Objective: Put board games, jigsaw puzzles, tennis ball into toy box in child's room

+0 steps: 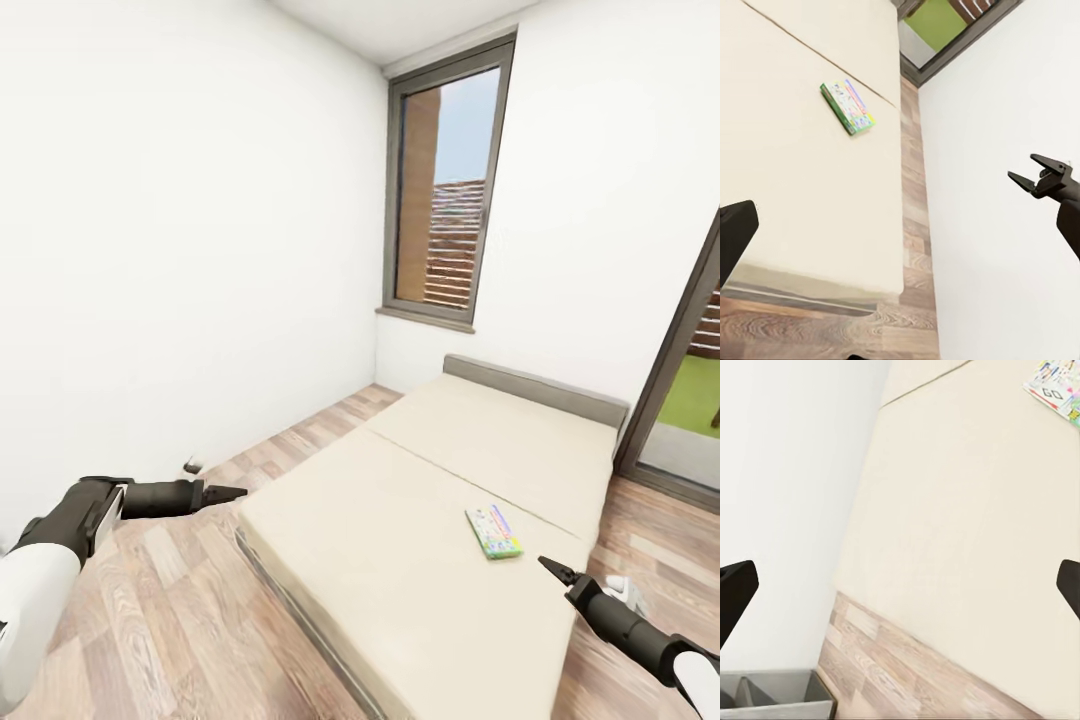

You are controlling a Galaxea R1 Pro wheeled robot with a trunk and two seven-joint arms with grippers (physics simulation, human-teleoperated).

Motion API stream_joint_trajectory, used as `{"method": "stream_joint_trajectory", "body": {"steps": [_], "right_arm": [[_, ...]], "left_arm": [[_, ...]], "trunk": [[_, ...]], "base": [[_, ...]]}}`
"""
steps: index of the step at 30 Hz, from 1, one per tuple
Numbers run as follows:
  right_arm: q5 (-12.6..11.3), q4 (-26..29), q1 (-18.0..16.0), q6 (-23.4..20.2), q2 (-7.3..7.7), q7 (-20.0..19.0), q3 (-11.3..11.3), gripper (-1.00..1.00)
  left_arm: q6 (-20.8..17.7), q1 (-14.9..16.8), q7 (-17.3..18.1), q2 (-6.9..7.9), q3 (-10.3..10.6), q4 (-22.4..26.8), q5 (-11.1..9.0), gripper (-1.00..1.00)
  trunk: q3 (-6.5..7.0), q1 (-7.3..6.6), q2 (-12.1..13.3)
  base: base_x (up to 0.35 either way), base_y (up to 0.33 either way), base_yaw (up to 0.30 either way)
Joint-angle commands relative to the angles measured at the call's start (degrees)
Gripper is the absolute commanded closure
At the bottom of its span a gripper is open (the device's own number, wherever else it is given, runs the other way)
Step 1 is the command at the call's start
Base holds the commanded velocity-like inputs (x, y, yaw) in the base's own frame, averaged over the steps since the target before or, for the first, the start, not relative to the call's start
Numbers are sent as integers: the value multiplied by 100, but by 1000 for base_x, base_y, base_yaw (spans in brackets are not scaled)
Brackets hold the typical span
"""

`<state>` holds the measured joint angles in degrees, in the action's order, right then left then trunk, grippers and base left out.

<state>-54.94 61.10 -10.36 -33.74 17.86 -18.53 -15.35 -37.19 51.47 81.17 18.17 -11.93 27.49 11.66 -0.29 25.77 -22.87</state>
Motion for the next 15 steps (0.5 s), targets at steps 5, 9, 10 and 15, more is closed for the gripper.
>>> {"method": "stream_joint_trajectory", "body": {"steps": [5,9,10,15], "right_arm": [[-17,-2,-1,-37,4,-11,-12,-100],[-17,-2,-1,-37,0,-11,-12,-100],[-17,-2,-1,-37,3,-11,-12,-100],[-16,1,-1,-14,0,-11,-7,-100]], "left_arm": [[-60,4,45,-7,-38,2,60,-100],[-60,4,45,-7,-38,2,62,-100],[-60,4,43,-7,-38,2,61,-100],[-60,4,40,-8,-38,2,61,-100]], "trunk": [[-35,2,-5],[-61,2,-5],[-67,2,-5],[-93,2,-5]], "base": [[-30,-24,225],[-5,-4,224],[-2,-2,224],[-1,0,239]]}}
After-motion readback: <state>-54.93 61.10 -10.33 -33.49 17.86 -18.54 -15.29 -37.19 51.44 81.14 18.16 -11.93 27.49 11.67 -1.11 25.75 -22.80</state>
